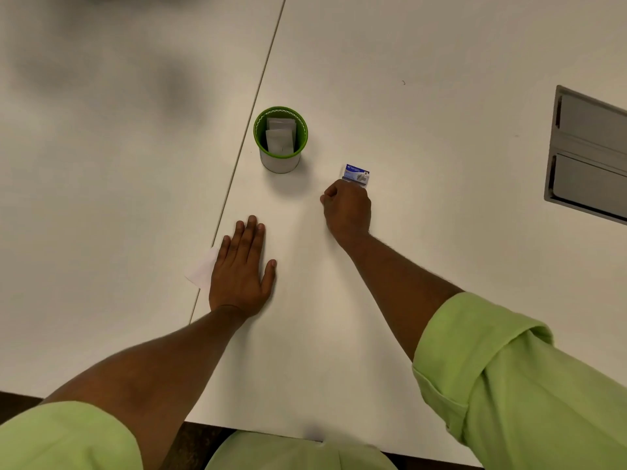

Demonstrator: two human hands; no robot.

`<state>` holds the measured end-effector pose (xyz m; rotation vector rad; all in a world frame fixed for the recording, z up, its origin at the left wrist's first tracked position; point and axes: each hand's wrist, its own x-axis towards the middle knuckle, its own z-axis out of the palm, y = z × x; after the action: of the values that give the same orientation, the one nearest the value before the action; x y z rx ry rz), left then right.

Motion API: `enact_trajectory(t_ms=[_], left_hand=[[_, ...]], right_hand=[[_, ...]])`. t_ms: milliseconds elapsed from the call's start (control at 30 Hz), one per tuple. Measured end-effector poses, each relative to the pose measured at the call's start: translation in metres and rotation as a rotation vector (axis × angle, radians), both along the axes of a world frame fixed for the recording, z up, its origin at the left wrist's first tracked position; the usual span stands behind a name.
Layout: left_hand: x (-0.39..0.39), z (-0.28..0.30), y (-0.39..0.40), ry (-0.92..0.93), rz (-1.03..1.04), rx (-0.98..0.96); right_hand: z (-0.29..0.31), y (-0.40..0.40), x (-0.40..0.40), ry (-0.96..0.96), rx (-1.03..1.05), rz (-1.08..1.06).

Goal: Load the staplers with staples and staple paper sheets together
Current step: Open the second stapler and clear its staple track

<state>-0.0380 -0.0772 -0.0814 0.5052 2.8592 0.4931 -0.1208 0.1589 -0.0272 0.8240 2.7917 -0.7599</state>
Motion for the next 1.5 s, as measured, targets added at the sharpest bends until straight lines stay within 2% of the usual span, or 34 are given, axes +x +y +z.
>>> enact_trajectory(t_ms=[133,200,300,433,500,567,633,733,1033,1167,1233,1367,1500], left_hand=[[0.0,0.001,0.0,-0.004,0.0,-0.004],[0.0,0.002,0.0,-0.007,-0.002,-0.004],[0.0,0.003,0.0,-0.01,-0.003,0.005],[0.0,0.004,0.0,-0.009,-0.001,0.013],[0.0,0.004,0.0,-0.008,-0.002,0.008],[0.0,0.004,0.0,-0.008,-0.005,0.006],[0.001,0.004,0.0,-0.007,-0.004,0.01],[0.0,0.004,0.001,-0.011,0.0,0.01],[0.0,0.002,0.0,-0.016,-0.006,-0.017],[-0.001,0.001,0.0,-0.021,-0.001,-0.017],[-0.001,0.001,0.0,-0.025,-0.002,-0.022],[0.0,0.001,-0.001,-0.032,-0.002,-0.014],[-0.001,0.002,0.0,-0.033,-0.002,0.007]], right_hand=[[0.004,-0.005,0.007,0.011,-0.026,-0.009],[0.009,-0.013,0.012,0.049,-0.128,-0.1],[0.018,-0.023,0.019,0.089,-0.405,-0.298],[0.034,-0.03,0.02,0.157,-0.904,-0.547],[0.043,-0.032,0.017,0.125,-1.119,-0.64],[0.051,-0.031,0.016,0.09,-1.288,-0.704],[0.056,-0.029,0.013,0.073,-1.357,-0.74],[0.064,-0.024,0.006,0.066,-1.325,-0.726],[0.095,-0.017,-0.022,0.215,-1.291,-0.497],[0.108,-0.028,-0.046,0.24,-1.173,-0.394],[0.112,-0.033,-0.061,0.254,-1.05,-0.345],[0.109,-0.043,-0.088,0.217,-0.535,-0.1],[0.109,-0.047,-0.101,0.177,-0.3,0.021]])
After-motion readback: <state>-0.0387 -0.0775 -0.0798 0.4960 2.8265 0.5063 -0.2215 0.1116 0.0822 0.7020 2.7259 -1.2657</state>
